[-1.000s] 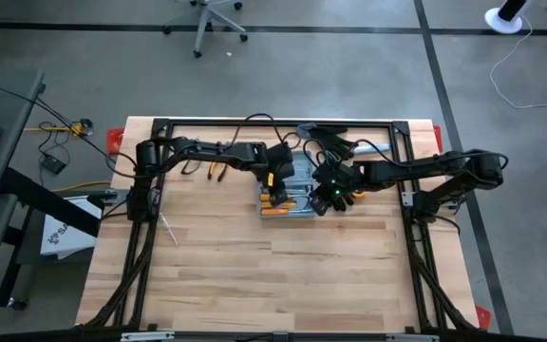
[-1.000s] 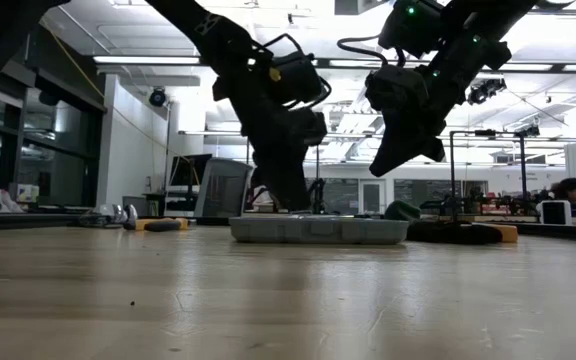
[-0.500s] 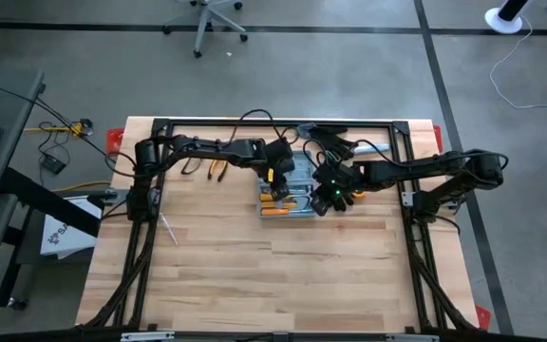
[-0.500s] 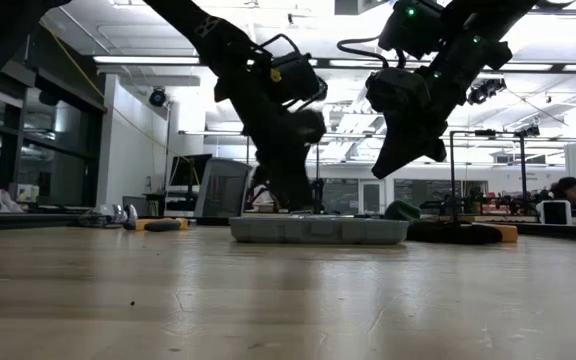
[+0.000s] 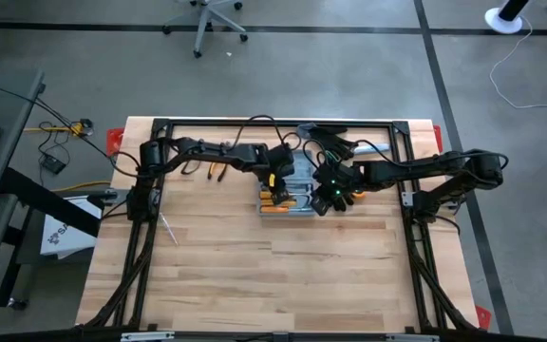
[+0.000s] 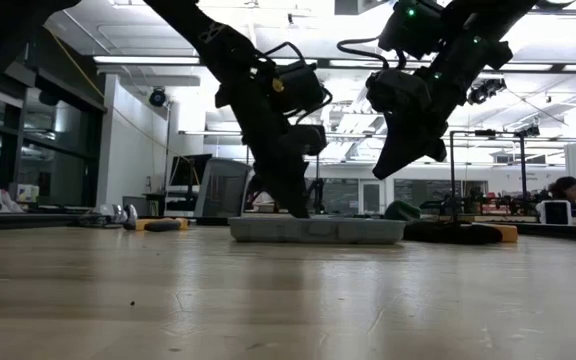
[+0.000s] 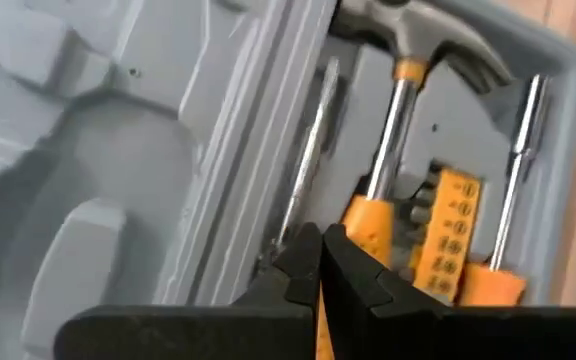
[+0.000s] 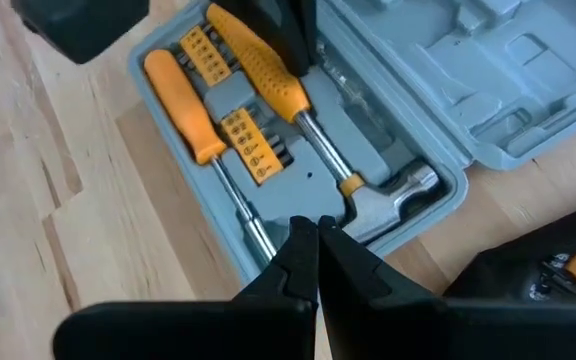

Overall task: Prefit tool cases
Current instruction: Put the transparent flat screwdriver into the gray toolbox, then adjust the gray toolbox to the center of the table

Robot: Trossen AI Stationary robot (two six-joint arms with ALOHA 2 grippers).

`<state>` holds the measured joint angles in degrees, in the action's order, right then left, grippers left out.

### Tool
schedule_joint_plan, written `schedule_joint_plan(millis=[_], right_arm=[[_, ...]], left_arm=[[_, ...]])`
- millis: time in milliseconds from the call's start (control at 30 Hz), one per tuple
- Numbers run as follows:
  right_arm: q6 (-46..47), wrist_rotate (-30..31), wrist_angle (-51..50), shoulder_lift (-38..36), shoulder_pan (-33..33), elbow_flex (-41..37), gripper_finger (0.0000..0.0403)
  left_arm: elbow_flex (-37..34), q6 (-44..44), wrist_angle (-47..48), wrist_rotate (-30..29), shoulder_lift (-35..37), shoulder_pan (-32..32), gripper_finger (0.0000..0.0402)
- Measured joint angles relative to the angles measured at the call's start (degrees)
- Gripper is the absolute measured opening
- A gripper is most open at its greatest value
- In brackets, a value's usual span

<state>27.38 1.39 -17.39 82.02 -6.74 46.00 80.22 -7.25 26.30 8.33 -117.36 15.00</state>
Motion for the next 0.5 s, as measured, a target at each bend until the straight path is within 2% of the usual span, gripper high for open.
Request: schedule_joint_plan(millis=[200,500], right_arm=[[0.01,0.54,-0.13,0.0,0.0,0.0,0.0],[0.41,0.86,-0.11,0.0,-0.08,0.0,0.0]], left_arm=[[-0.02,-0.04,0.37,3.12,0.0,0.09,0.0],[-0.02,-0.12,1.34,2.78,2.29,-0.06,0.0]])
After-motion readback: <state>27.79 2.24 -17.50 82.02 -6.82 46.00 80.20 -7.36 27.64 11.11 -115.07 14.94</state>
